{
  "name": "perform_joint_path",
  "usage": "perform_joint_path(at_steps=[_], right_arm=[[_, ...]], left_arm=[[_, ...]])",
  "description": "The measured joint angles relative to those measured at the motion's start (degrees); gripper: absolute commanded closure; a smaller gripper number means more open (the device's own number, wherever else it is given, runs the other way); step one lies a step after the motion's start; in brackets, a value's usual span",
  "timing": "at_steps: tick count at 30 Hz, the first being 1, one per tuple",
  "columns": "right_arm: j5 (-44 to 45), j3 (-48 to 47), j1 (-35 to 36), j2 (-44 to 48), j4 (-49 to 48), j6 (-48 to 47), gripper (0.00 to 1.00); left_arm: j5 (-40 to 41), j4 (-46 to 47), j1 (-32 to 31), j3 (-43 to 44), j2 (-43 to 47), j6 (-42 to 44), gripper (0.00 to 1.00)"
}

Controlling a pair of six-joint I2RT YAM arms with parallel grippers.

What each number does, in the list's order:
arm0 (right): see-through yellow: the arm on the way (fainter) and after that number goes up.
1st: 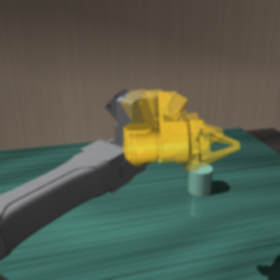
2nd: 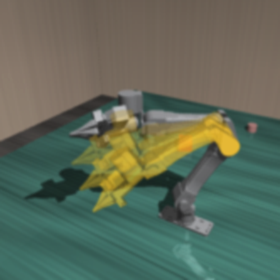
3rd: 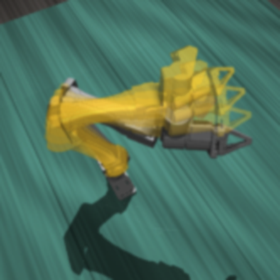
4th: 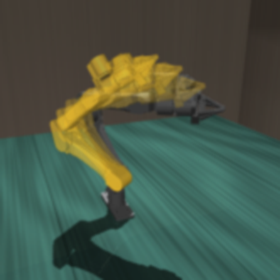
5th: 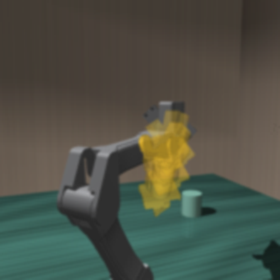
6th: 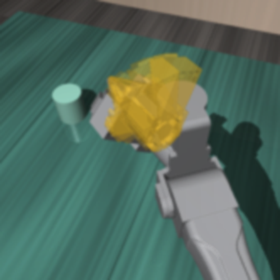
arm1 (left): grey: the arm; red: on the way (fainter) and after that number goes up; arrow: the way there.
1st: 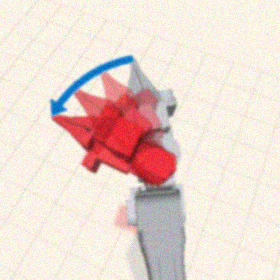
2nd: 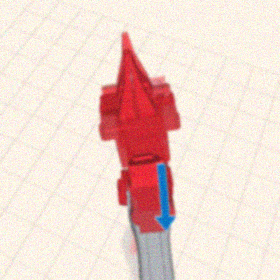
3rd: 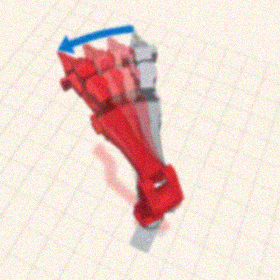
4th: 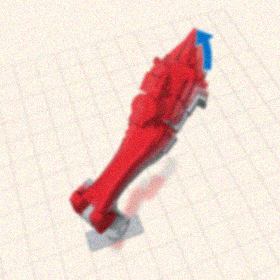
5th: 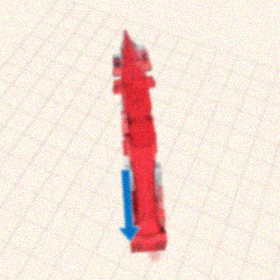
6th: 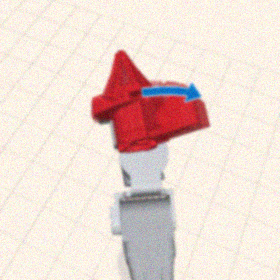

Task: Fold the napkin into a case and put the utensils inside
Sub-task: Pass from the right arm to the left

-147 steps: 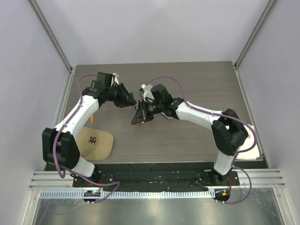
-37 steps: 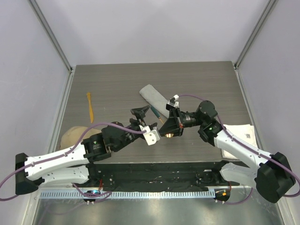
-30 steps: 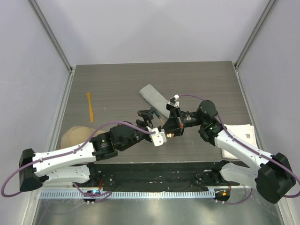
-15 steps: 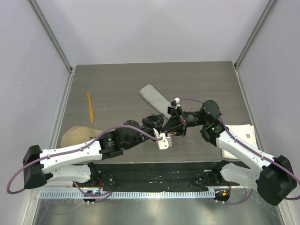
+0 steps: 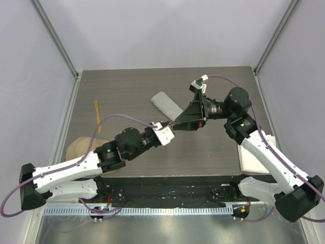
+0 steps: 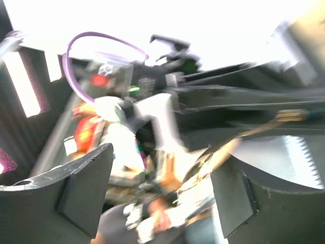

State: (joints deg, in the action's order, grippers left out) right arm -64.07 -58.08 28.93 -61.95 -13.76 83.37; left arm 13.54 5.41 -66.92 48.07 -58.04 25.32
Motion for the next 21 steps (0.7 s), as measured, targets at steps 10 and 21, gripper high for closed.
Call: perform_joint_path(at_steps=[10, 21], right_arm=[[12.04, -1.81, -5.35, -2.29, 21.90, -33.20, 0.10], [18.36, 1.86, -3.82, 3.17, 22.47, -51.84, 0.05]], left_arm=[[-2.82, -6.69, 1.42, -5.09, 11.65, -25.92, 1.00], [-24.22, -1.40, 17.79, -9.64, 10.69, -56.41, 1.00]])
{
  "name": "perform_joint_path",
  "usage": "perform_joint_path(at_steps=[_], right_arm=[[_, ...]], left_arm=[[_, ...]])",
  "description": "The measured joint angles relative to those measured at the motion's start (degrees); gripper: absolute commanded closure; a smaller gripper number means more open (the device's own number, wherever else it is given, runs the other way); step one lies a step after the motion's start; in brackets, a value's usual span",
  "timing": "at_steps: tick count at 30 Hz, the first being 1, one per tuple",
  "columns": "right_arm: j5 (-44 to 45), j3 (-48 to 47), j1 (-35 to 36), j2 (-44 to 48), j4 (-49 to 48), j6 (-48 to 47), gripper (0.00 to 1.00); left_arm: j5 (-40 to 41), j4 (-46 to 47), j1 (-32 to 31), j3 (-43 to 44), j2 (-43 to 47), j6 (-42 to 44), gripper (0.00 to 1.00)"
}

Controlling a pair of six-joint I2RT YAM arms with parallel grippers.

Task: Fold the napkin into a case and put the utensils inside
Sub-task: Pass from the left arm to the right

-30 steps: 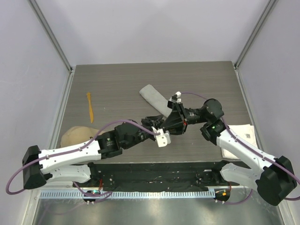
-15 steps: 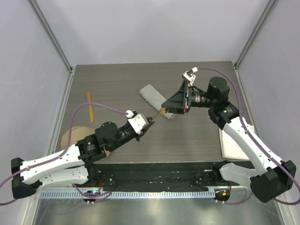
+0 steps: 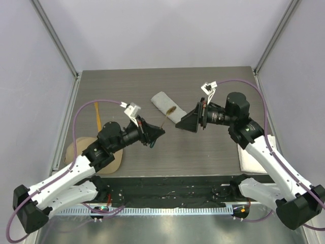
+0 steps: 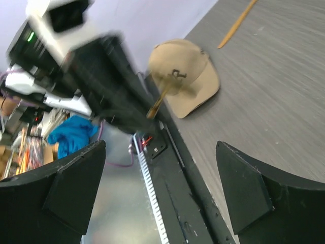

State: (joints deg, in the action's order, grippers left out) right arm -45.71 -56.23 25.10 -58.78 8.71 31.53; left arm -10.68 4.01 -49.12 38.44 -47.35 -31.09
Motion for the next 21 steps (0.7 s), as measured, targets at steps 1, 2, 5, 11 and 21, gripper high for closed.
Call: perform_joint_path(at_steps=[1, 2, 5, 11, 21], right_arm=[[-1.07, 0.85, 0.31, 1.03, -0.83, -0.24, 0.05], [-2.03, 1.38, 0.55, 1.66, -1.46, -0.50, 0.04], [-3.41, 2.25, 0.98, 2.29, -3.08, -1.84, 0.05], [-2.78, 4.87, 0.98, 1.29, -11.41, 1.01, 0.16], [2.71, 10.88, 2.62, -5.05, -39.47, 19.04, 0.34]], left_arm=[[-0.87, 2.16, 1.81, 0.00, -0.59, -2.73, 1.00], [-1.81, 4.22, 3.61, 0.00, -1.29, -5.46, 0.99], [-4.66, 9.55, 6.88, -0.04, -3.48, -12.72, 1.00], [-9.22, 19.34, 7.69, -1.31, -6.23, -22.84, 1.00], [-11.02, 34.14, 7.69, -6.03, -10.27, -33.53, 1.00]])
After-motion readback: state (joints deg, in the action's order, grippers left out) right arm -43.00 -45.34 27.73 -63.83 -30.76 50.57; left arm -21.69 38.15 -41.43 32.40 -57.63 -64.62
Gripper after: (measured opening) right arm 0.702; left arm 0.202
